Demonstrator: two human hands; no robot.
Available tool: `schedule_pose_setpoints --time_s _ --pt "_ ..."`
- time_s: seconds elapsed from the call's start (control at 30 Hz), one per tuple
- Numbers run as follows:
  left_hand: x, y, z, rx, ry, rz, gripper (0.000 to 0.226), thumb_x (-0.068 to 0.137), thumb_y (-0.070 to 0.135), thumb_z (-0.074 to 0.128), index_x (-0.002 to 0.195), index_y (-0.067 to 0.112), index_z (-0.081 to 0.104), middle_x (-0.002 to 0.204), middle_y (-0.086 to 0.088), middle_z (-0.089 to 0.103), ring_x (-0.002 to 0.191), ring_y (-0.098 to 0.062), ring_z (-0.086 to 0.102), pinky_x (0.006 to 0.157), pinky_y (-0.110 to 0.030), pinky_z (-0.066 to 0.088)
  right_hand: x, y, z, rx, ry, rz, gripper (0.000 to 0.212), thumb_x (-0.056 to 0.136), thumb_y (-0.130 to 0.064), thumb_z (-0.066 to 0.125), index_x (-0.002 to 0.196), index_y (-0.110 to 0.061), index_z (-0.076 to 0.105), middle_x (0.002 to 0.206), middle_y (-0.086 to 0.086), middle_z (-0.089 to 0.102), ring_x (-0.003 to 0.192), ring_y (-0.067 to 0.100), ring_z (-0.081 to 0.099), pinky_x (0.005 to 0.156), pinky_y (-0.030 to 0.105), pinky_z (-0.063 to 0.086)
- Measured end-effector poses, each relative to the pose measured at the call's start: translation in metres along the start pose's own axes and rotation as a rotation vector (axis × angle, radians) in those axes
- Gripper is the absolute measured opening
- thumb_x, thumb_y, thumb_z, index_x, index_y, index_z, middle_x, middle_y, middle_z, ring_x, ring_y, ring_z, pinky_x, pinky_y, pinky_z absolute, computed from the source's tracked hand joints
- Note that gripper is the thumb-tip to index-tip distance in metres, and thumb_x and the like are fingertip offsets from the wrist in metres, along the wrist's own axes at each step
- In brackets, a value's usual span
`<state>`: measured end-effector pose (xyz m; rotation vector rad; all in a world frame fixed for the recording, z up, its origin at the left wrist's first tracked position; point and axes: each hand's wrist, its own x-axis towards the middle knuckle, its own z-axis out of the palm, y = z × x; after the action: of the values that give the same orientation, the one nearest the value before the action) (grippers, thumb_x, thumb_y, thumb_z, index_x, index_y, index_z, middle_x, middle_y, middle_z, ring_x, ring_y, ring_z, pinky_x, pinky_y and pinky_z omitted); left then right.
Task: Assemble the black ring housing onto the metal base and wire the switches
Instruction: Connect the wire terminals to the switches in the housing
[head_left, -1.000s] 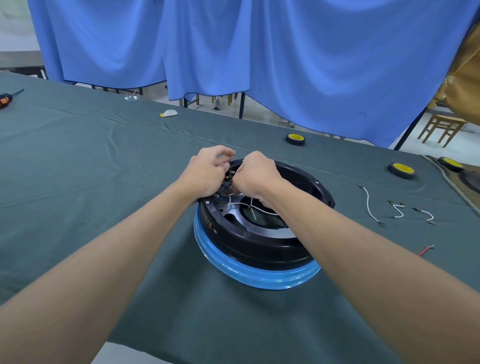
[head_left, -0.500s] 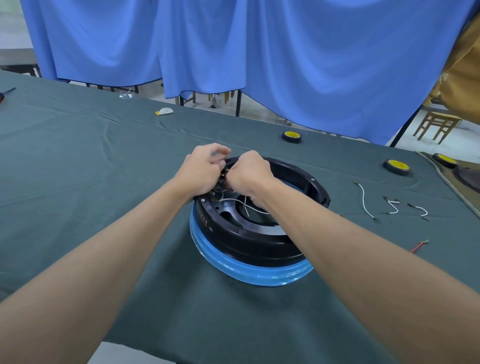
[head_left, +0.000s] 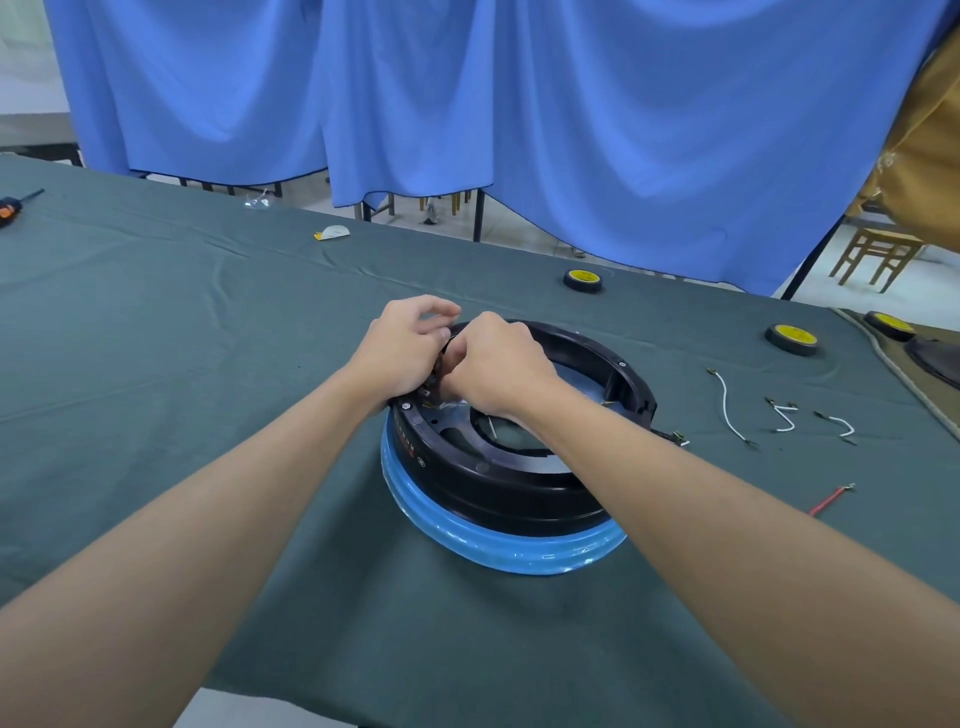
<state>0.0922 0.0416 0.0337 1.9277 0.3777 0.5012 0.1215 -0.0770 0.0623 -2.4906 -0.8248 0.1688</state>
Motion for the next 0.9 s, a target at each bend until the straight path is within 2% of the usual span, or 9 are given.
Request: schedule_pose_setpoints --time_s 0.1,0.27,0.37,0.53,0.67,0.9 --pt "0.0 0.0 0.0 -0.005 0.004 -0.005 0.031 0.096 -0.003 0.047 0.109 0.019 0.063 0.126 -0.008 0.067 0.116 -0.022 0.063 0.1 -0.044 0.05 0.0 0.002 0.003 0.008 0.025 0.03 0.02 0.074 -0.023 0.075 0.093 -0.026 0.07 0.105 0.007 0.065 0.099 0.032 0.06 0.076 0.033 0.048" --pt "0.0 0.0 0.0 0.015 -0.003 0.002 0.031 0.096 -0.004 0.048 0.113 0.016 0.064 0.127 -0.007 0.066 0.123 -0.016 0.058 0.108 -0.04 0.043 0.003 0.006 0.003 0.061 0.005 0.038 0.016 0.079 -0.017 0.072 0.094 -0.024 0.074 0.108 0.01 0.065 0.102 0.031 0.06 0.087 0.037 0.053" --pt "0.0 -0.001 -0.001 0.032 -0.01 0.006 0.031 0.097 -0.004 0.049 0.116 0.015 0.064 0.127 -0.007 0.066 0.124 -0.015 0.057 0.111 -0.039 0.04 0.005 0.009 -0.001 0.056 -0.022 0.02 0.015 0.08 -0.012 0.073 0.093 -0.019 0.075 0.108 0.011 0.066 0.101 0.028 0.061 0.084 0.032 0.053" --pt "0.001 -0.001 -0.001 0.052 -0.016 0.012 0.03 0.097 -0.003 0.049 0.118 0.014 0.064 0.128 -0.008 0.066 0.124 -0.016 0.057 0.111 -0.038 0.04 0.007 0.008 -0.006 0.008 -0.064 0.006 0.017 0.084 -0.013 0.07 0.101 -0.011 0.069 0.111 0.017 0.062 0.097 0.032 0.061 0.086 0.037 0.054" --pt "0.001 -0.001 -0.001 0.041 -0.017 0.01 0.031 0.097 -0.003 0.048 0.117 0.015 0.063 0.128 -0.008 0.065 0.124 -0.015 0.057 0.111 -0.038 0.04 0.008 0.008 -0.008 0.01 -0.101 0.004 0.02 0.082 -0.014 0.073 0.102 -0.01 0.069 0.111 0.017 0.063 0.094 0.034 0.064 0.085 0.039 0.055" --pt "0.001 -0.001 -0.001 0.026 -0.015 0.006 0.031 0.097 -0.004 0.048 0.119 0.012 0.063 0.129 -0.009 0.065 0.124 -0.016 0.057 0.111 -0.039 0.04 0.011 0.007 -0.005 -0.006 -0.095 -0.011 0.02 0.085 -0.013 0.067 0.104 -0.011 0.067 0.109 0.016 0.062 0.093 0.031 0.062 0.082 0.037 0.055"
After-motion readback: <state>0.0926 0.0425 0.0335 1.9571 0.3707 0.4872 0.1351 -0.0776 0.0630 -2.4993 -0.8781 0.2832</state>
